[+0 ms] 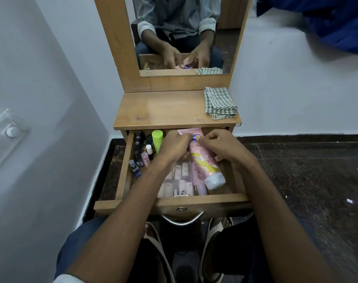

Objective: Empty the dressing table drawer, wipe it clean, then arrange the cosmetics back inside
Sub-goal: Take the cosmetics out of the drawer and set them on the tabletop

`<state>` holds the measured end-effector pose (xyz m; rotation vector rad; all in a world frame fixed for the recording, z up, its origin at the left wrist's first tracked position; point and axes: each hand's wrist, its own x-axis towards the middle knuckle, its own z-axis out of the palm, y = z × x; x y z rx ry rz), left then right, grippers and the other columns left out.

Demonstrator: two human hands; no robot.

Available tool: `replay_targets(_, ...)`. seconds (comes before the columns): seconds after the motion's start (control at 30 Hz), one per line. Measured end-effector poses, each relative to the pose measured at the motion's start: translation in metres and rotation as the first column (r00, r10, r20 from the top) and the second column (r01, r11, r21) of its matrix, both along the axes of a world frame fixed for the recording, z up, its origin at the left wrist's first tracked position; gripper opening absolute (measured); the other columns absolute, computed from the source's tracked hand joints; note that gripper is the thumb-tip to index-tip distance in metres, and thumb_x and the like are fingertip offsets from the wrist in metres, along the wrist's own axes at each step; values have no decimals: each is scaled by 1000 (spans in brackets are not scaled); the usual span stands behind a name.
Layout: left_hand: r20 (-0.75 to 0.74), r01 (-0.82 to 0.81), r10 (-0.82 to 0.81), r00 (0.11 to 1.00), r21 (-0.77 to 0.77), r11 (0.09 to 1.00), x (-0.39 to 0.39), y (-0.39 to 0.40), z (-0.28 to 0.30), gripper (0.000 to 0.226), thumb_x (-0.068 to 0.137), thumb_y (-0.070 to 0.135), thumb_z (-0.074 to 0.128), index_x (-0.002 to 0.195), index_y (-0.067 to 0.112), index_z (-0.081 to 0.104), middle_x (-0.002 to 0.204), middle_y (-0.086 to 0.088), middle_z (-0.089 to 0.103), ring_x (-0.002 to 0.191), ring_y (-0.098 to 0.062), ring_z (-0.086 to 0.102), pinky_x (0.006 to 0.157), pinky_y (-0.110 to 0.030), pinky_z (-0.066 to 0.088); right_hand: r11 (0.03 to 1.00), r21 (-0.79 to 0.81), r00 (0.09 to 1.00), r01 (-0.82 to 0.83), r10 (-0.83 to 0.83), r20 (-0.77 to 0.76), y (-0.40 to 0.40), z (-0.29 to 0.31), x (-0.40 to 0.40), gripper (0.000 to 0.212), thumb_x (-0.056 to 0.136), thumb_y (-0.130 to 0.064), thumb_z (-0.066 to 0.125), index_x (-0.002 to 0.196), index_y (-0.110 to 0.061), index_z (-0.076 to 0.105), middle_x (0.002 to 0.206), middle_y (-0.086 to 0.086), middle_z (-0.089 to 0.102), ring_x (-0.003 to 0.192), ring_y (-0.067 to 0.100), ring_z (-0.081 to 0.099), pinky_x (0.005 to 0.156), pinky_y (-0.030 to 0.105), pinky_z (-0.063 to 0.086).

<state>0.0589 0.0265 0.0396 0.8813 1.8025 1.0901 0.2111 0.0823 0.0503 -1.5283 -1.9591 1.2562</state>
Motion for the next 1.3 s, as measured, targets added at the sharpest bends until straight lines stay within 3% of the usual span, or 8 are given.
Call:
replay_targets(0.23,13,-33,31,999,209,977,-16,-4,12,35,103,24,56,80,0,67,64,-13,61,51,-24,54,48,-24,40,912,-280,921,-299,200,-333,-9,27,0,30,98,-39,70,110,-12,72,95,9,80,72,16,73,58,26,55)
replay_targets(0.53,100,12,-40,994,265,964,-15,-1,28,61,103,40,64,156,26,37,116,-11,74,84,-16,76,60,-24,56,983,-39,869,180,-178,-462,12,41,-50,24,101,-27,55,97,-16,76,85,4,78,71,21,73,67,37,57)
replay_targets(0.7,108,130,-182,977,371,920,-21,2,28,72,91,15,80,152,25,45,131,-1,68,116,-16,71,92,-32,61,974,-165,767,157,-226,-601,19,41,-52,12,82,-11,57,86,-1,63,85,17,73,81,30,67,71,46,58)
replay_targets(0.8,25,277,-308,951,371,887,-21,5,21,83,81,3,86,149,20,42,134,-7,69,122,-22,69,104,-44,58,971,-169,727,167,-237,-644,20,36,-51,26,94,1,56,117,-12,60,100,1,75,87,18,76,76,39,64)
replay_targets(0.87,-10,286,-304,953,367,885,-18,8,18,78,81,7,81,148,20,44,131,-7,70,120,-22,70,104,-47,58,971,-115,738,211,-235,-632,20,32,-50,36,99,4,55,131,-11,61,113,0,75,96,14,77,78,31,65)
replay_targets(1.03,68,58,-94,993,415,908,-14,17,21,43,94,9,71,135,15,62,121,-10,74,112,-25,71,101,-50,59,988,31,796,152,-104,-596,16,34,-43,35,98,-2,61,112,-31,73,101,-8,81,98,14,78,87,39,64)
replay_targets(1.2,21,-39,34,999,443,895,-21,22,19,26,96,18,66,120,24,72,110,-3,79,102,-25,76,94,-57,61,997,83,865,-3,44,-500,13,37,-38,54,93,-9,67,145,-26,60,110,-12,73,83,1,73,69,27,62)
replay_targets(1.3,-96,48,-4,995,458,888,-21,21,16,35,96,14,62,117,39,76,112,12,79,108,-11,73,105,-52,56,982,189,910,13,67,-409,15,31,-46,62,93,-27,69,153,-30,51,129,0,66,111,15,70,84,35,64)
